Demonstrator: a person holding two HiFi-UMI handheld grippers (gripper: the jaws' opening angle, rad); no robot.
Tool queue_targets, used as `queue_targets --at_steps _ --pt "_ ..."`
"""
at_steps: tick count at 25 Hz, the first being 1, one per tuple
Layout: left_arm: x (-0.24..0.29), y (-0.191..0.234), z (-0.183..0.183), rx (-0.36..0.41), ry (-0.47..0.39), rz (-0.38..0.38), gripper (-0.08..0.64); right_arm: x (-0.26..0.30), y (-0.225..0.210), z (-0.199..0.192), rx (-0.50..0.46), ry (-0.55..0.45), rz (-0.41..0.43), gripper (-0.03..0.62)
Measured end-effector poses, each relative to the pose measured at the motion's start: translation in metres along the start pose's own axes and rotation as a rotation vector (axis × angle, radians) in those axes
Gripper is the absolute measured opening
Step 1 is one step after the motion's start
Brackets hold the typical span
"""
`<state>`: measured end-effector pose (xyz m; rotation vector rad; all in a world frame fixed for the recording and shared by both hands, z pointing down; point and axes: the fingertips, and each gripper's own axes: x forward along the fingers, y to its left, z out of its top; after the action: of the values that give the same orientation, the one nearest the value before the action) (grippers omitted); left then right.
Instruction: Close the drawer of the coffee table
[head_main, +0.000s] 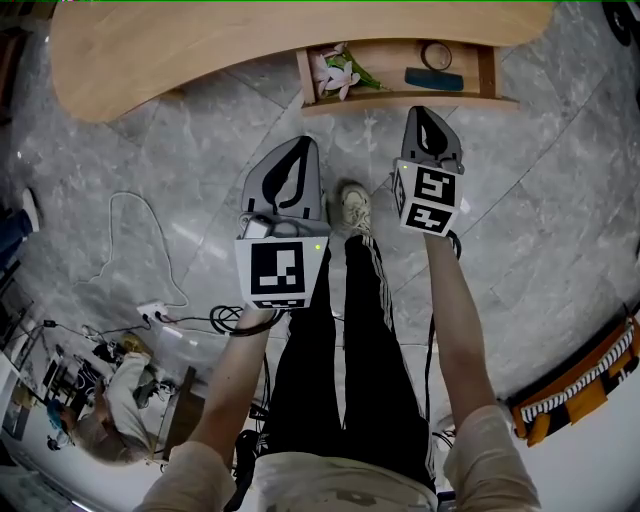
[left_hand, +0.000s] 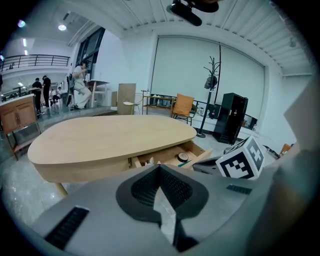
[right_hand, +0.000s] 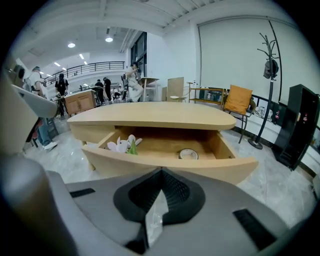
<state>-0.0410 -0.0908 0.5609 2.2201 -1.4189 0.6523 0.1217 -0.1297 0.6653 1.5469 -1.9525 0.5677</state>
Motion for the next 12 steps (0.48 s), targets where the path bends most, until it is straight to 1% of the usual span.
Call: queue_targets --at_steps 3,6,10,12 --pt "0.002 0.004 -0.001 -0.008 0.004 0.004 0.008 0.000 0.000 0.007 -0.031 -0.019 0.019 0.005" --pt "0.005 0.005 0.000 -0.011 0.005 0.005 0.008 0.008 0.002 0.014 -0.029 -0.031 0.030 0.005" --pt "0.014 0.001 0.003 0.004 -0.001 -0.014 0.008 0.023 -0.001 0.028 -0.005 -0.065 0.024 0.005" --pt "0.020 0.003 0.004 0.013 -0.003 -0.020 0.008 0.035 -0.002 0.038 0.046 -0.110 0.045 0.005"
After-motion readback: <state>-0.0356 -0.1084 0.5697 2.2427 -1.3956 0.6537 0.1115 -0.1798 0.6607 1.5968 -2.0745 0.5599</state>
